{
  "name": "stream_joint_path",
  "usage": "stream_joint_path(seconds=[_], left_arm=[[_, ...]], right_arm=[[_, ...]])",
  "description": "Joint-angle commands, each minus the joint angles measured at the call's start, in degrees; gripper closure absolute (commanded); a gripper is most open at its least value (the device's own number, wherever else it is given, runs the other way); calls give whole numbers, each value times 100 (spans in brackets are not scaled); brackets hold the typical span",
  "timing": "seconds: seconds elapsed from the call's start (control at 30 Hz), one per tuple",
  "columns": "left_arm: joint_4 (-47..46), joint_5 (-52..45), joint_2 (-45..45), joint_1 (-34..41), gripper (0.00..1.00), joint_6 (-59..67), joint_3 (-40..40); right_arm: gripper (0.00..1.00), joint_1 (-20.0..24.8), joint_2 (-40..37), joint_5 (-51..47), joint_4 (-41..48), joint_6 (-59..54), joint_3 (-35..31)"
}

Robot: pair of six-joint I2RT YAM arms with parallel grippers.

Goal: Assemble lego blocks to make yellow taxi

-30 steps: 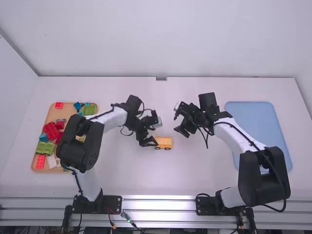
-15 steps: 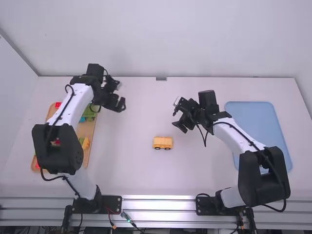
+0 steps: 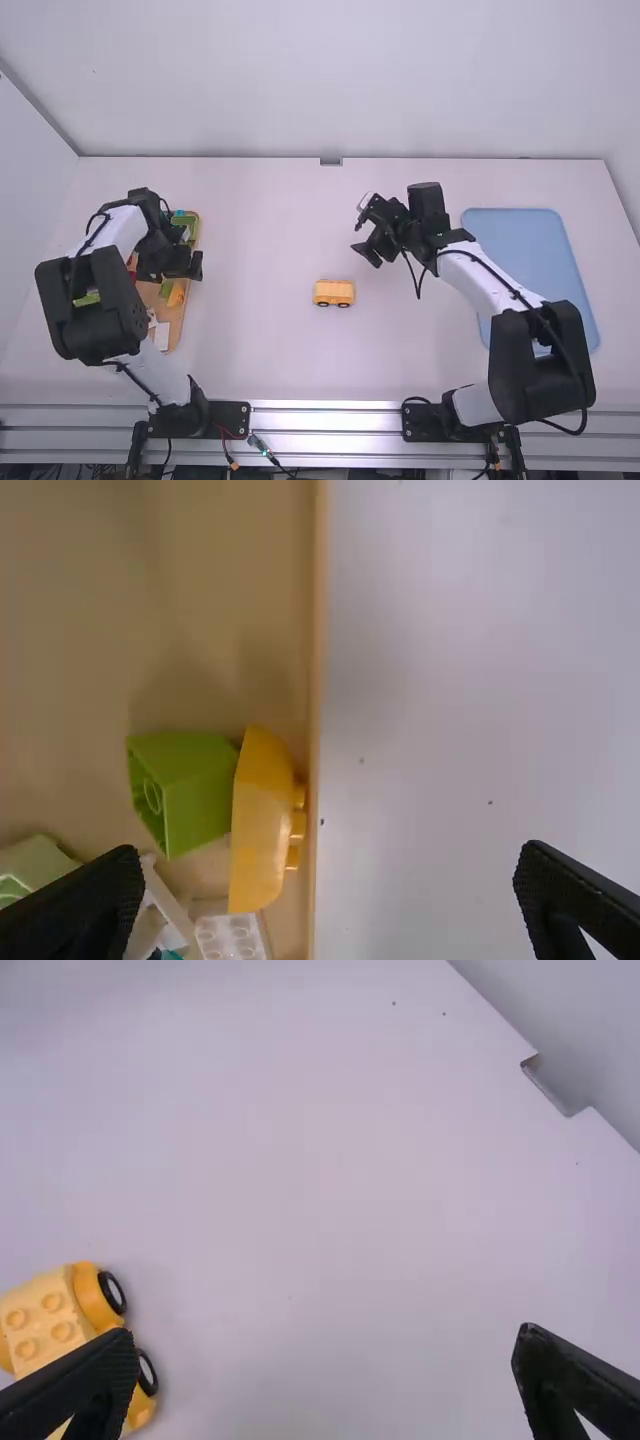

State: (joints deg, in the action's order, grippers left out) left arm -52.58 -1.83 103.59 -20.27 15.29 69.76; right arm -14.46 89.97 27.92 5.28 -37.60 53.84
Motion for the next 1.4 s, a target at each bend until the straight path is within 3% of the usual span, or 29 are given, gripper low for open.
stream_joint_path(seconds=[0.0, 0.03, 0.07, 0.27, 0.37, 0.57, 1.03, 1.2, 1.37], left_arm=[[24, -22, -55, -177, 9, 225, -160], [24, -28, -55, -234, 22, 262, -203], [13, -24, -55, -269, 27, 258, -229], [-85, -2, -55, -409, 31, 282, -310], [46, -94, -55, -455, 46, 575, -450], [428, -4, -55, -437, 56, 610, -804], [767, 144, -55, -450, 59, 717, -1056], [809, 267, -55, -455, 71, 713, -1058], [809, 295, -55, -452, 72, 710, -1058]], right_arm=[[1, -17, -28, -35, -74, 52, 79], [1, -17, -28, -111, -140, 61, 79], [1, -17, -28, -162, -186, 122, 79], [1, -17, -28, -398, -448, 485, 79], [1, -17, -28, -400, -468, 485, 81], [1, -15, -28, -402, -498, 557, 90], [1, 55, -28, -400, -529, 743, 90], [1, 55, -28, -398, -518, 741, 90], [1, 55, -28, -400, -509, 741, 90]])
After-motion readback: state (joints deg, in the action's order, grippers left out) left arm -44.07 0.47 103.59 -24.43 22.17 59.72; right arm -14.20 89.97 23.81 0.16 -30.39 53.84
